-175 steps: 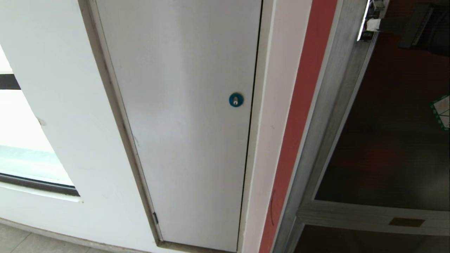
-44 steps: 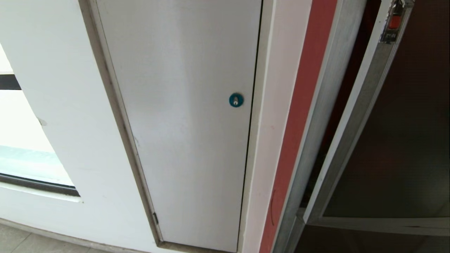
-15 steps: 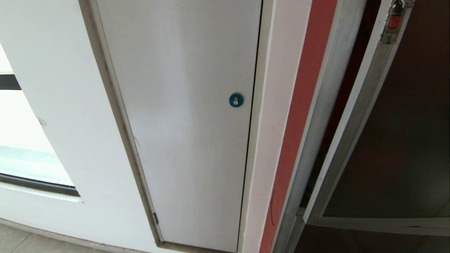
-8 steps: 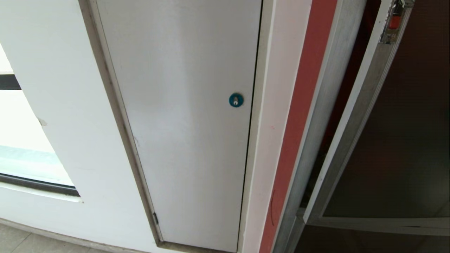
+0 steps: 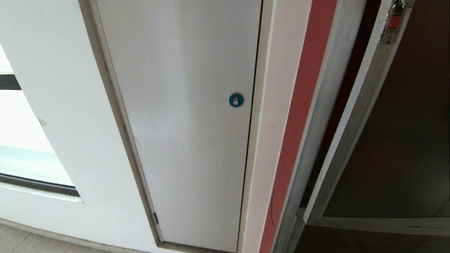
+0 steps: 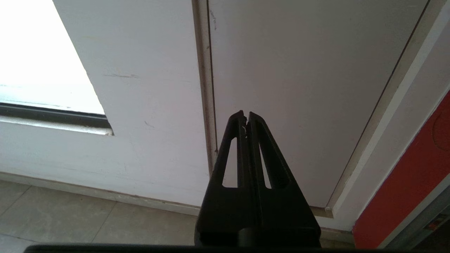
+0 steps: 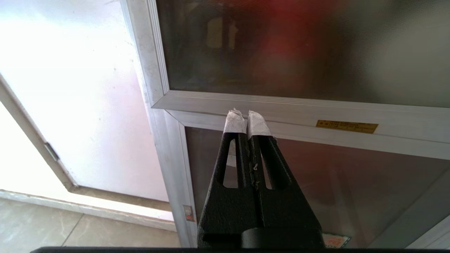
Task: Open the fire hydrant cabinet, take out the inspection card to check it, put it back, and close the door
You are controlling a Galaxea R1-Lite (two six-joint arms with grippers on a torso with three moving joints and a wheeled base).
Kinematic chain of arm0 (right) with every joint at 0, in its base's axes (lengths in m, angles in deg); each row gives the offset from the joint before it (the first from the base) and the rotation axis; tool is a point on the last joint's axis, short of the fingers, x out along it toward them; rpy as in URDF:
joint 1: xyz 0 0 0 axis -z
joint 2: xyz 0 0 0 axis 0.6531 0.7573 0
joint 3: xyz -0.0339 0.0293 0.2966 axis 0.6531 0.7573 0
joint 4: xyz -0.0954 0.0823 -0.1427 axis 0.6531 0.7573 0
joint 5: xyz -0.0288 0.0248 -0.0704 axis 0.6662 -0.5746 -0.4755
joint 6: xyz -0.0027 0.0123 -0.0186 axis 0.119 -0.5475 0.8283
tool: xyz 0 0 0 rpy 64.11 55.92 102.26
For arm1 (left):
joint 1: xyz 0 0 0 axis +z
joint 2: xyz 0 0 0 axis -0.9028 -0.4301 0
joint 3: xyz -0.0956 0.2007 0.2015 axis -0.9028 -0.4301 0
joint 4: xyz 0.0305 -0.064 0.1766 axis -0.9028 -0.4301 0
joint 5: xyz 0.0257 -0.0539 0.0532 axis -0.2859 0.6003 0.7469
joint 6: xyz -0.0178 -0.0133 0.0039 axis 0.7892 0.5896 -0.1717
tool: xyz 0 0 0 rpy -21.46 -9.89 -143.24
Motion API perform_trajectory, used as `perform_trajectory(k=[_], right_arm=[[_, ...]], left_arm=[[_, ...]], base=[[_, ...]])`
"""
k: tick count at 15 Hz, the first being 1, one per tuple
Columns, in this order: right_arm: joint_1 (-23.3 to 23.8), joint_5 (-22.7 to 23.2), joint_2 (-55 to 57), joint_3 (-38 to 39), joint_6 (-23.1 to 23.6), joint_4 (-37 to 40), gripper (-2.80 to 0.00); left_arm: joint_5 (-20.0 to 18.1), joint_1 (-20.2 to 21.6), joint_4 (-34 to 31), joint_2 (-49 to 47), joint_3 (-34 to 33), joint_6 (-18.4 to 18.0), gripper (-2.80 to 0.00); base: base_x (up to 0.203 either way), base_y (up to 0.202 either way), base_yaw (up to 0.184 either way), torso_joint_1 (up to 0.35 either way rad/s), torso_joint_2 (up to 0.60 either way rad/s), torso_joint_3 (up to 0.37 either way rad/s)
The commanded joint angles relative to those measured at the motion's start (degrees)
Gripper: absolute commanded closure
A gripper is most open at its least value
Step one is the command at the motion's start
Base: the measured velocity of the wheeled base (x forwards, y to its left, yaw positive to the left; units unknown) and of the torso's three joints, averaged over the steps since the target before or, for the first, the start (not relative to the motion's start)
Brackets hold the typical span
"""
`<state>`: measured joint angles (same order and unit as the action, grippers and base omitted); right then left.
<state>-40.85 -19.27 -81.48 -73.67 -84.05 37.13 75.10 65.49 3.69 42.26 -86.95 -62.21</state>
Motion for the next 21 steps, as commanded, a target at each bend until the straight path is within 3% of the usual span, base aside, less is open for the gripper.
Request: perform_trajectory(k=[1,13,18,21], right_arm=[[-0.1,0.0,-0.1,0.0,0.0,0.0,0.0],[-0.1,0.0,-0.1,0.0,0.0,0.0,0.0],[0.0,0.0,-0.1,0.0,0.0,0.0,0.0],[-0.1,0.0,-0.1,0.0,0.0,0.0,0.0]], left_arm=[[0.0,0.0,0.0,-0.1,-0.3,0.0,0.0],[-0.3,0.0,-0.1,0.0,2.0,-0.3,0.0],[-6.1,-0.4,-0.5,-4.3,8.5,0.1,0.0],[-7.3,-0.6,-0.1,-9.7,11.8,0.1,0.0]], base=[[0.0,0.0,0.0,0.0,0.0,0.0],[0.0,0.0,0.0,0.0,0.0,0.0],[0.0,0.0,0.0,0.0,0.0,0.0],[0.0,0.0,0.0,0.0,0.0,0.0]])
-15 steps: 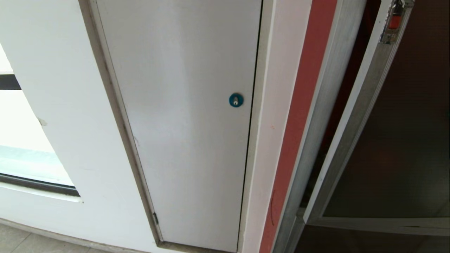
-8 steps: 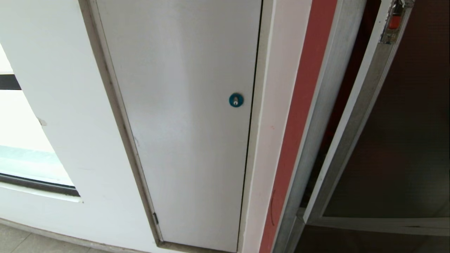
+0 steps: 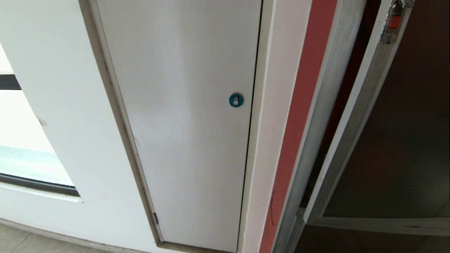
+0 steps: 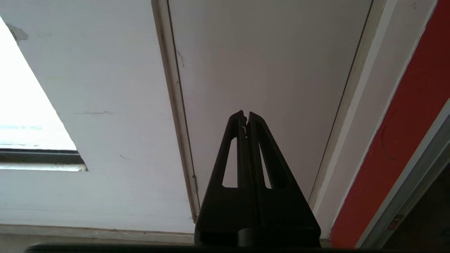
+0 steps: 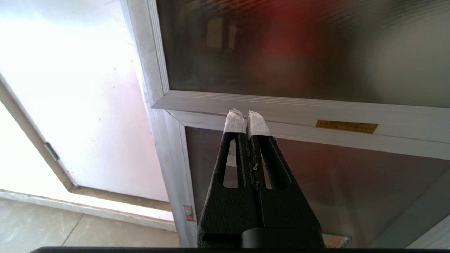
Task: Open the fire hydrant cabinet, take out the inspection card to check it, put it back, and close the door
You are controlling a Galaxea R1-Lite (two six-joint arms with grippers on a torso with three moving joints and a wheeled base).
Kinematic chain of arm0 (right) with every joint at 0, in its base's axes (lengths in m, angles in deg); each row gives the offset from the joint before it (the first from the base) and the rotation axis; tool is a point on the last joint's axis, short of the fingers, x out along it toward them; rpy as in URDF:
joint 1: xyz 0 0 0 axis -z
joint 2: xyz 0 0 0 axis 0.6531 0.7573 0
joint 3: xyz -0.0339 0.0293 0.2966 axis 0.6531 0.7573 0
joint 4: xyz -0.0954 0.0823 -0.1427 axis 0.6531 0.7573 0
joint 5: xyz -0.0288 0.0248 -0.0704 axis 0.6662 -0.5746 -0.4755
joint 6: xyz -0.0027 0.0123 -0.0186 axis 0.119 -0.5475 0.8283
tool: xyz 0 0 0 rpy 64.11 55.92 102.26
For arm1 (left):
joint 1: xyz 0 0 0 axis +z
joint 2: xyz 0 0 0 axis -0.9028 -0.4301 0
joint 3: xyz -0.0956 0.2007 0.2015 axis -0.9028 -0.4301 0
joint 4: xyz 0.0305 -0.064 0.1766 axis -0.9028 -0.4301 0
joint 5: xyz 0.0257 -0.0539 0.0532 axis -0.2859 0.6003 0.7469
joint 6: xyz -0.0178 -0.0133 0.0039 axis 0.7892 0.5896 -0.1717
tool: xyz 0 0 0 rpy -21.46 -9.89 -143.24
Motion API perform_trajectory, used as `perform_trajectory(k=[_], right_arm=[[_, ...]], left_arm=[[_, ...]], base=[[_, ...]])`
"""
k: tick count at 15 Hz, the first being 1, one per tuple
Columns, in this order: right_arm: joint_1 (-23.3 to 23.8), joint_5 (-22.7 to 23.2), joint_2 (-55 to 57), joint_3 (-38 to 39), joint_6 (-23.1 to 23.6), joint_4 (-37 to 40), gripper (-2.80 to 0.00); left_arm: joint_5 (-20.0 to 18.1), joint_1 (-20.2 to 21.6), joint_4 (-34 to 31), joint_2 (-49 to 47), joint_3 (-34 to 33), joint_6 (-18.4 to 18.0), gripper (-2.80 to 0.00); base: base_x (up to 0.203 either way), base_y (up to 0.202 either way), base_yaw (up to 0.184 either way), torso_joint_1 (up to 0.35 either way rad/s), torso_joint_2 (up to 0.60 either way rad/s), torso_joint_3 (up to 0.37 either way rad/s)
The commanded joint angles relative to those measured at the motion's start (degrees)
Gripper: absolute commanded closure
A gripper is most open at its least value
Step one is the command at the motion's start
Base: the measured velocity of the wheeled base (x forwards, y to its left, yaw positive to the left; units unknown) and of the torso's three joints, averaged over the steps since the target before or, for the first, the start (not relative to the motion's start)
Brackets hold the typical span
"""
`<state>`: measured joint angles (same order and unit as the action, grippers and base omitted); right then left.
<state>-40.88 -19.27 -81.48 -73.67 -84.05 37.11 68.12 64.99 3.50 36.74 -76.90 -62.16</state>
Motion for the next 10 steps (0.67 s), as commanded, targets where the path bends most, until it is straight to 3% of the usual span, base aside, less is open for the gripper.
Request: perform_trajectory(k=[1,5,10], right_arm=[[0.0,0.0,-0.1,0.0,0.0,0.0,0.0],[-0.1,0.0,-0.1,0.0,0.0,0.0,0.0],[0.0,0.0,-0.1,0.0,0.0,0.0,0.0]], left_arm=[[-1.9,-0.4,0.1,-5.9,2.9,0.1,0.0],[-12.1,-1.7,0.1,-15.6,9.6,0.6,0.0],[-29.9,-3.4,0.3,-40.2,24.8,3.2,0.0]], base=[[0.0,0.0,0.0,0.0,0.0,0.0],[0.0,0.0,0.0,0.0,0.0,0.0],[0.0,0.0,0.0,0.0,0.0,0.0]])
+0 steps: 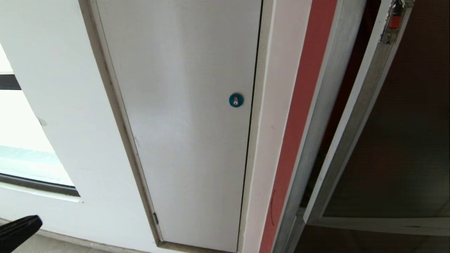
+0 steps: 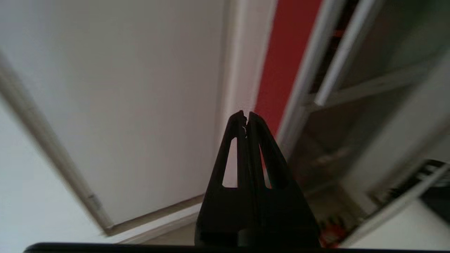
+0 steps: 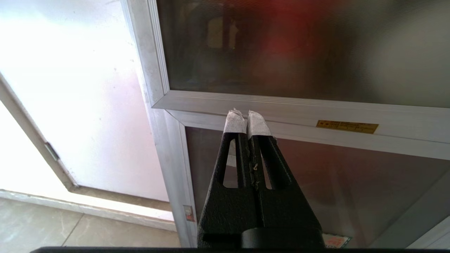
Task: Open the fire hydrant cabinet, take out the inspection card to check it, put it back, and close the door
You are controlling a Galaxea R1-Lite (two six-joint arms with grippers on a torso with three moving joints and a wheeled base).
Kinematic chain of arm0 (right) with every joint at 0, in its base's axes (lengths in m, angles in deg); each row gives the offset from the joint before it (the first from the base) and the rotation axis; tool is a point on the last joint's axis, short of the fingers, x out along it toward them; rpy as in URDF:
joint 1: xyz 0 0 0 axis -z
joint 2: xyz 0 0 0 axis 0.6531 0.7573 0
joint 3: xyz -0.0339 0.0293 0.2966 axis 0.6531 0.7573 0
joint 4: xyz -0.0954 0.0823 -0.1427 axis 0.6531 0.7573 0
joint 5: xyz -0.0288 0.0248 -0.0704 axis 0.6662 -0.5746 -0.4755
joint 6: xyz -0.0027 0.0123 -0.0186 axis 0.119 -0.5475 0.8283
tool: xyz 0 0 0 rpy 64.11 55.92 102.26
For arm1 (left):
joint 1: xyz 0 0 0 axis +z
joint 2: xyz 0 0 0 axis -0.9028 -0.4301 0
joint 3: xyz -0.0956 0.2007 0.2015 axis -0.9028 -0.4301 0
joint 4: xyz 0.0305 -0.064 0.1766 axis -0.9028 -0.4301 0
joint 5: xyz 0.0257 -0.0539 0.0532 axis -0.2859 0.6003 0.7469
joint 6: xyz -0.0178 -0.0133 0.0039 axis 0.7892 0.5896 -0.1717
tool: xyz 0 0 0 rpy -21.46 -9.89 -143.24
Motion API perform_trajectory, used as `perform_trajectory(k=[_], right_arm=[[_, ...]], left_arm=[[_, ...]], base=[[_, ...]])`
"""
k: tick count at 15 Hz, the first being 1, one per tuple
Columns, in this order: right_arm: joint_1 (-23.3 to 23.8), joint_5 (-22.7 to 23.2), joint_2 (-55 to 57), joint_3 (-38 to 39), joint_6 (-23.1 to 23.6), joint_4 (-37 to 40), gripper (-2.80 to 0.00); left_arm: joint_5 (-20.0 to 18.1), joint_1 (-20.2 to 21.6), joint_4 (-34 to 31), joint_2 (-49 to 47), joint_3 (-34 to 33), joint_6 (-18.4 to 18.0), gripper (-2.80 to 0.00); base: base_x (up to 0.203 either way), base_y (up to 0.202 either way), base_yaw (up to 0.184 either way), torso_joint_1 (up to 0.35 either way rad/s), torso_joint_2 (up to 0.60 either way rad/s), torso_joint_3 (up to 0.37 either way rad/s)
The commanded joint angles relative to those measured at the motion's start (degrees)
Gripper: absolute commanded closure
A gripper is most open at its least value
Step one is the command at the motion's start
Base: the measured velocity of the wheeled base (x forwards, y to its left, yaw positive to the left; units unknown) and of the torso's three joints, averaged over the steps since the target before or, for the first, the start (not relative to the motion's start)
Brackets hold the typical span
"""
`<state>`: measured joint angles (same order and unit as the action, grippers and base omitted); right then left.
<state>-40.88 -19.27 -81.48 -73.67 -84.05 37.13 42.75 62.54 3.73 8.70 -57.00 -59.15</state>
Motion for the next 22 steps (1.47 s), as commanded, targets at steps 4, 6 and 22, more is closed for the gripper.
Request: perform_trajectory(k=[4,6,22], right_arm=[[0.0,0.0,-0.1,0.0,0.0,0.0,0.0],[-0.1,0.0,-0.1,0.0,0.0,0.0,0.0],[-0.1,0.0,-0.1,0.0,0.0,0.0,0.0]], left_arm=[[-17.6,-10.1,0.1,-28.9,17.5,0.7,0.0],[-19.7,-14.8,2.3,-36.4,22.0,0.8,0.0],[-12.3,-38.9,11.5,-79.7,60.4,1.4,0.0]], base=[[0.0,0.0,0.0,0.0,0.0,0.0],[0.0,0.0,0.0,0.0,0.0,0.0],[0.0,0.0,0.0,0.0,0.0,0.0]])
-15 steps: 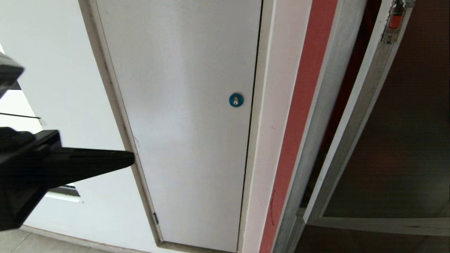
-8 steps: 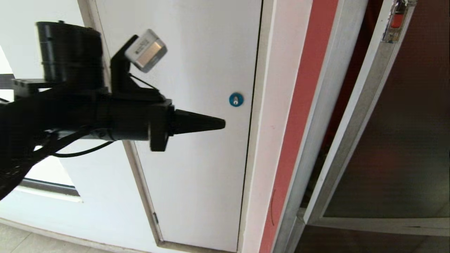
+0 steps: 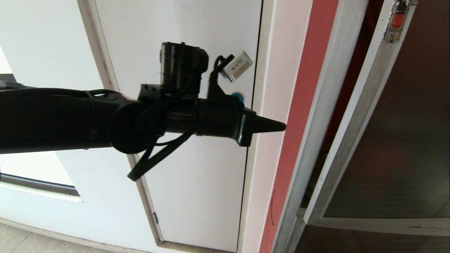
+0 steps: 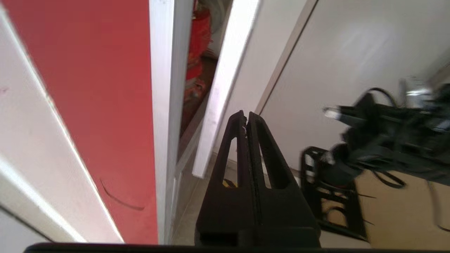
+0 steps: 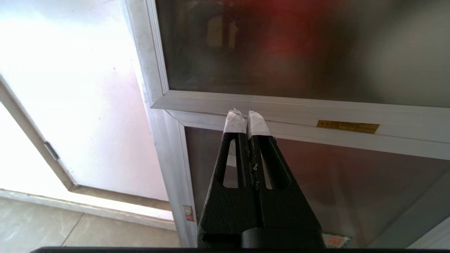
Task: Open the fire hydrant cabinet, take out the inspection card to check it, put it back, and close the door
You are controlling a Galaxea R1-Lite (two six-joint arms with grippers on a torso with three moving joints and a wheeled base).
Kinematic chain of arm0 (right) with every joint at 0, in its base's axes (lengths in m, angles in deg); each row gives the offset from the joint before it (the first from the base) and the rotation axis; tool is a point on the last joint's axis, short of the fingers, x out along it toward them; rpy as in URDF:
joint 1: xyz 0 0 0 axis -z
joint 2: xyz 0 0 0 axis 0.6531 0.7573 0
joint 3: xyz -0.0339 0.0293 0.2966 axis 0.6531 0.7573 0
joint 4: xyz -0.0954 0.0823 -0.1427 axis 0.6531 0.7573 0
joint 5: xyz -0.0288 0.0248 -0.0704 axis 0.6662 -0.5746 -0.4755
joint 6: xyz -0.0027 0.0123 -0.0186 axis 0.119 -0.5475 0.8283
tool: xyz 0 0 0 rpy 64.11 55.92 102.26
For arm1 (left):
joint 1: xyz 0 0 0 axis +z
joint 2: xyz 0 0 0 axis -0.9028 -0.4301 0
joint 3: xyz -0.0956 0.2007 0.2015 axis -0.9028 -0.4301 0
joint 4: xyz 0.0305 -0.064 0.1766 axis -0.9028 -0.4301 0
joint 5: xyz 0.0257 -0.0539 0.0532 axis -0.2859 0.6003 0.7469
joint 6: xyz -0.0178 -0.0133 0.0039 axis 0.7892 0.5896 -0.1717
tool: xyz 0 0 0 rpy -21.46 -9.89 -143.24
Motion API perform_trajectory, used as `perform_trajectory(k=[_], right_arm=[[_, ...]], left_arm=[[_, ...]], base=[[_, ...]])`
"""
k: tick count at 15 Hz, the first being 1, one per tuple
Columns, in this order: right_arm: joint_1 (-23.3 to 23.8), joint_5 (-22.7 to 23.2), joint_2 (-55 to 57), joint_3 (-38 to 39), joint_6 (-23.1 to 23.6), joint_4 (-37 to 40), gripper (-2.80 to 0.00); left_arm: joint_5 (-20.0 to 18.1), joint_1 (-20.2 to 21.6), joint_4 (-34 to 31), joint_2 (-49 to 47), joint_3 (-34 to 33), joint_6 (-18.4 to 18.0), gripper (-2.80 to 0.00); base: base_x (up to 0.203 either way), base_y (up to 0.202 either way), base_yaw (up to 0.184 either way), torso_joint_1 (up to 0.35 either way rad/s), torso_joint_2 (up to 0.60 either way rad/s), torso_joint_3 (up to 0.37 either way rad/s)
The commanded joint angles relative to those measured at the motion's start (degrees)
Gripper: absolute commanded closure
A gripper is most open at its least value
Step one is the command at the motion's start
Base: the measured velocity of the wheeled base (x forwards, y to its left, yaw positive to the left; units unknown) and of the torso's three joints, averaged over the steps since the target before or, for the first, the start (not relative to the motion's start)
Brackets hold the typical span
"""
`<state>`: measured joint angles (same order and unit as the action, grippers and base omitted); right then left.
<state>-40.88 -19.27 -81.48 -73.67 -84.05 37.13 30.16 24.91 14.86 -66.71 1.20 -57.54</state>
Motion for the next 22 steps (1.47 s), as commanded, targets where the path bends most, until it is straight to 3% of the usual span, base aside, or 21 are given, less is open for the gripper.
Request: perform_trajectory(k=[1,4,7,11,22], right_arm=[[0.0,0.0,-0.1,0.0,0.0,0.0,0.0],[0.0,0.0,-0.1,0.0,0.0,0.0,0.0],[0.0,0.0,-0.1,0.0,0.0,0.0,0.0],[-0.1,0.0,-0.1,0.0,0.0,0.0,0.0],[-0.1,0.0,-0.1,0.0,0.0,0.0,0.0]], left_arm=[[0.6,-1.7,1.5,-5.6,3.0,-0.7,0.0],[1.1,-3.7,3.3,-7.9,4.4,-0.8,0.0],[6.8,-5.8,3.8,-11.3,8.2,-0.9,0.0],[11.2,-7.7,6.1,-15.8,13.4,-1.0,0.0],[17.1,-9.6,7.8,-22.8,20.5,-4.6,0.0]], base=[[0.0,0.0,0.0,0.0,0.0,0.0],[0.0,0.0,0.0,0.0,0.0,0.0],[0.0,0.0,0.0,0.0,0.0,0.0],[0.0,0.0,0.0,0.0,0.0,0.0],[0.0,0.0,0.0,0.0,0.0,0.0]])
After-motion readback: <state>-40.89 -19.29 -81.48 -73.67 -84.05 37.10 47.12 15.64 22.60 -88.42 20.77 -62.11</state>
